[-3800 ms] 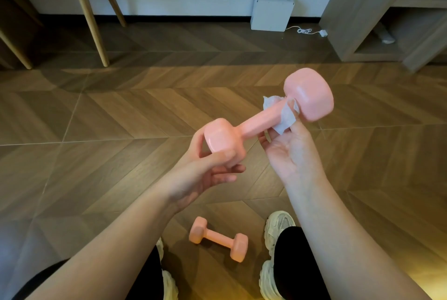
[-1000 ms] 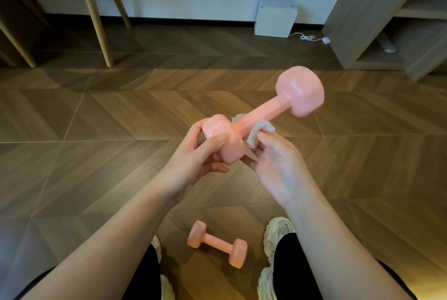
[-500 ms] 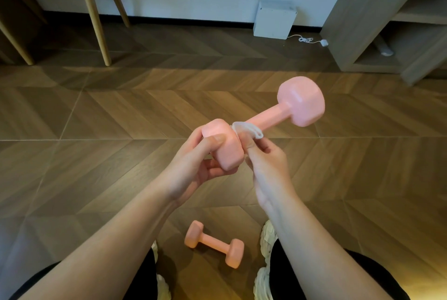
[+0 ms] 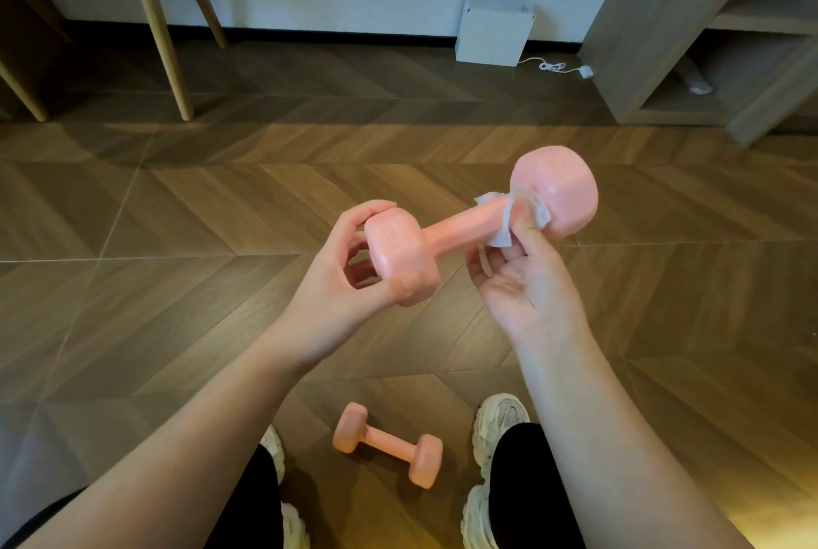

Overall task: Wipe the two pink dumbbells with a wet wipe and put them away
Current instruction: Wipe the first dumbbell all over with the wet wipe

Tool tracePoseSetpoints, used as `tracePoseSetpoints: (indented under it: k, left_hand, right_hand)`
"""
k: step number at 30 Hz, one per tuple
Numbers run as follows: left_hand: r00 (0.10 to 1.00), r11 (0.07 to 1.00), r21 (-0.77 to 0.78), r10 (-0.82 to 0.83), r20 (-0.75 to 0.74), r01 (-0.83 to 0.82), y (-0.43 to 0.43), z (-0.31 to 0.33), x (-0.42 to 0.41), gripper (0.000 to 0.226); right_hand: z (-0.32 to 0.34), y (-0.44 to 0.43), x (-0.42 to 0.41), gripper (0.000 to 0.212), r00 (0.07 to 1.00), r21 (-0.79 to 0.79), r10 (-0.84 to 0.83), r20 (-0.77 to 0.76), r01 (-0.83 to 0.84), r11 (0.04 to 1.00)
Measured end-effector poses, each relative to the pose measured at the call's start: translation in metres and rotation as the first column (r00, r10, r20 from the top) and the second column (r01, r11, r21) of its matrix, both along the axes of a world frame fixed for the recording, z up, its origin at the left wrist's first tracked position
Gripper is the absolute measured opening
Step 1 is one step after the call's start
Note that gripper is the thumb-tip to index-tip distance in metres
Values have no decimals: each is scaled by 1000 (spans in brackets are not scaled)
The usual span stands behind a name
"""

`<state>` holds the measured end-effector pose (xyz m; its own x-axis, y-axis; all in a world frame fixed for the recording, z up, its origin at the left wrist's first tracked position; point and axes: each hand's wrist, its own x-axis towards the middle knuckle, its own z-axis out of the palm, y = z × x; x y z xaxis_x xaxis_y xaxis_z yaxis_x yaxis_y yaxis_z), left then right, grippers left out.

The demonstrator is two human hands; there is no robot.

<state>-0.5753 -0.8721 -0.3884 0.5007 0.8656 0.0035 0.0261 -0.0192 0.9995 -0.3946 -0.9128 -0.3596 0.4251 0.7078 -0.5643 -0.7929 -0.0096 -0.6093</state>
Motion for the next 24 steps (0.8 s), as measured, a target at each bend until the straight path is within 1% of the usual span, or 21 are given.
tracePoseSetpoints:
  k: [2, 5, 8, 9, 10, 12, 13, 14, 15, 17, 18, 19, 21, 22, 24]
  left_hand:
    - [1000, 998, 63, -20, -7, 21, -1, 0, 1, 72]
    - [999, 982, 182, -41, -25, 45, -1, -1, 3, 75]
    - [997, 948, 317, -19, -74, 41, -1, -2, 3, 77]
    - [996, 943, 331, -14, -84, 41, -1, -2, 4, 77]
    - [996, 949, 313, -14, -85, 40, 0, -2, 4, 77]
    - [999, 979, 204, -20, -50, 30, -1, -3, 4, 76]
    - [999, 989, 149, -14, -30, 18, -2, -3, 4, 76]
    - [1000, 994, 109, -2, -12, 3, -3, -3, 4, 77]
    - [1000, 997, 80, 8, 9, -8, -4, -2, 5, 77]
    - [999, 999, 49, 14, 41, -16, -4, 1, 6, 77]
    - [999, 999, 39, 16, 46, -18, -3, 1, 7, 77]
    - [999, 999, 25, 22, 50, -23, -4, 1, 7, 76]
    - [998, 999, 3, 36, 48, -36, -5, 2, 7, 76]
    - [998, 999, -3, 41, 43, -41, -4, 1, 7, 77]
    - [999, 999, -2, 39, 30, -39, -3, 0, 6, 74]
  right_hand:
    - [4, -1, 4, 21, 998, 17, -23, -51, 24, 1000]
    - [7, 1, 4, 35, 994, 32, -39, -98, 43, 999]
    - [6, 2, 4, 39, 995, 39, -41, -93, 45, 998]
    - [4, 1, 4, 40, 996, 37, -42, -78, 45, 998]
    - [2, 1, 3, 43, 998, 35, -40, -50, 42, 999]
    - [-2, -1, -2, 56, 999, 34, 6, 43, -7, 999]
    - [-3, -2, -9, 59, 994, 21, 47, 103, -49, 999]
    - [-6, -3, -17, 55, 983, 4, 92, 156, -94, 996]
    - [-8, -4, -26, 45, 973, -7, 137, 187, -139, 990]
    - [-8, -7, -44, 22, 963, -18, 194, 190, -194, 981]
    - [-9, -8, -49, 14, 963, -20, 196, 182, -196, 980]
    - [-9, -8, -50, 12, 966, -25, 192, 175, -191, 981]
    - [-11, -7, -46, 16, 969, -35, 185, 161, -182, 983]
    - [-12, -5, -41, 22, 972, -34, 182, 151, -179, 983]
    - [-10, -2, -33, 48, 978, -31, 164, 130, -162, 986]
